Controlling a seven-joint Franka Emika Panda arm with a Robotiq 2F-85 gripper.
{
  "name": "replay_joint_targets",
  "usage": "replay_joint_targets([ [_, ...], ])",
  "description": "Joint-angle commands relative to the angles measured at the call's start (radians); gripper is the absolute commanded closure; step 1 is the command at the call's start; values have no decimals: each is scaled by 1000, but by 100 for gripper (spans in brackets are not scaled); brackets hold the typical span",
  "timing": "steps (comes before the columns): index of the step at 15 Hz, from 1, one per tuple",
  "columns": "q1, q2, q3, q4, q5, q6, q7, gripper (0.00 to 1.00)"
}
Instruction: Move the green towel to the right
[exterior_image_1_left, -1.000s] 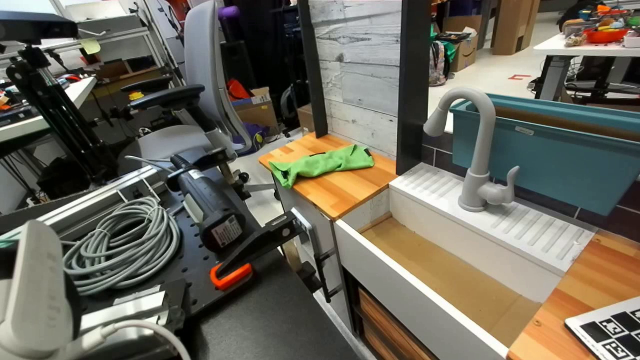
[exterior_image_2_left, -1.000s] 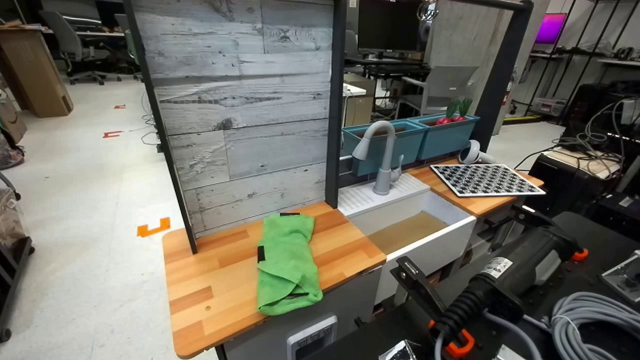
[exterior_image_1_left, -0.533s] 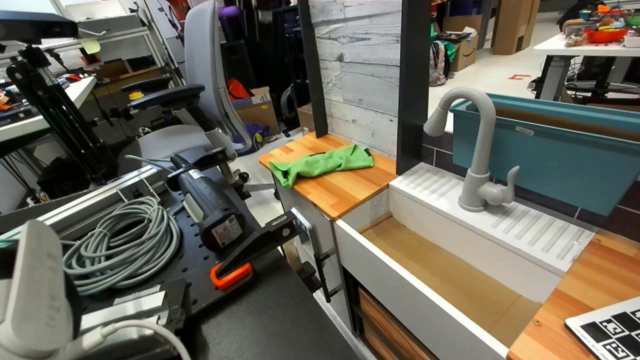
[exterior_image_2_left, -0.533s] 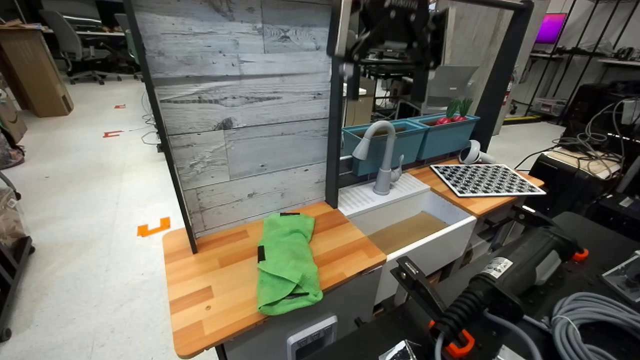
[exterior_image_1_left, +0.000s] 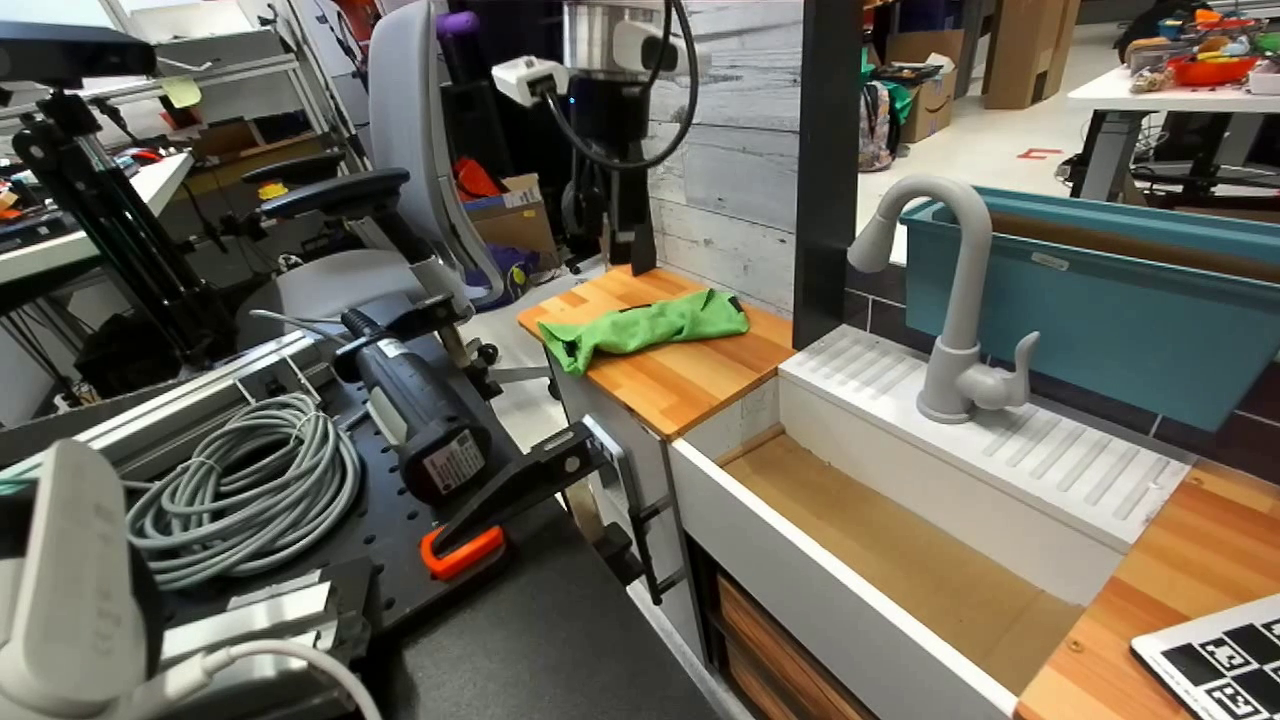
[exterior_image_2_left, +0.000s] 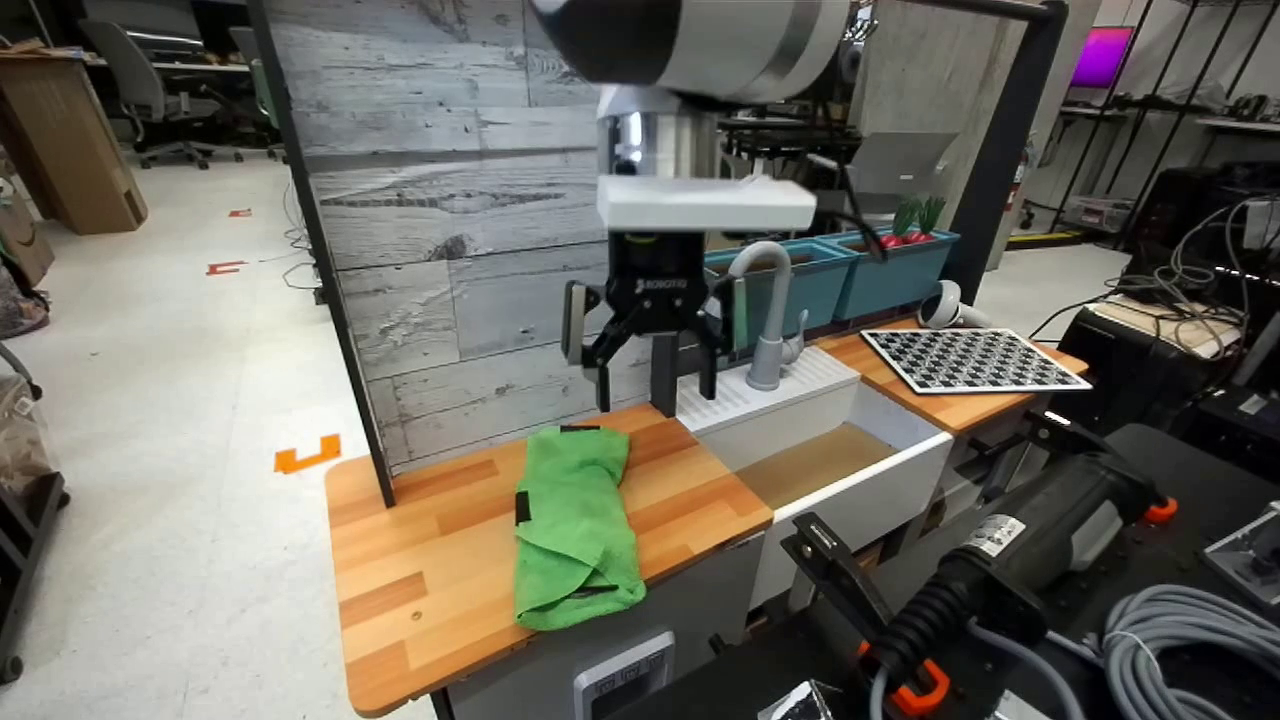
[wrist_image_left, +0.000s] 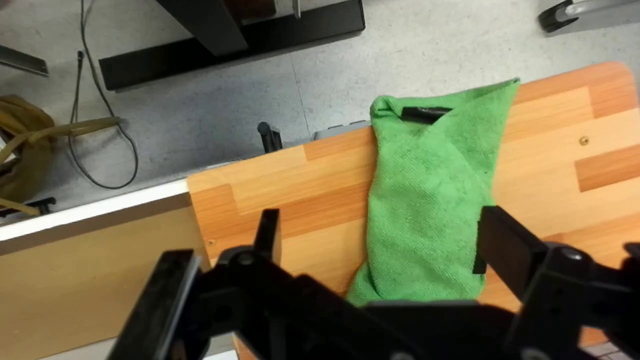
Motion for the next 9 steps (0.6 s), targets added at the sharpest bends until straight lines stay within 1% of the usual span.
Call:
replay_joint_targets([
  [1,72,215,-47,248,-16,-4,39,0],
  [3,98,306,-64,363,-15,-15,53,0],
  [5,112,351,-80,436,-16,-38,55,0],
  [6,95,294,-60,336,8,-3,31,0],
  [7,101,321,-66,372,6,-5,33,0],
  [9,103,346,-70,407,5,-7,34,0],
])
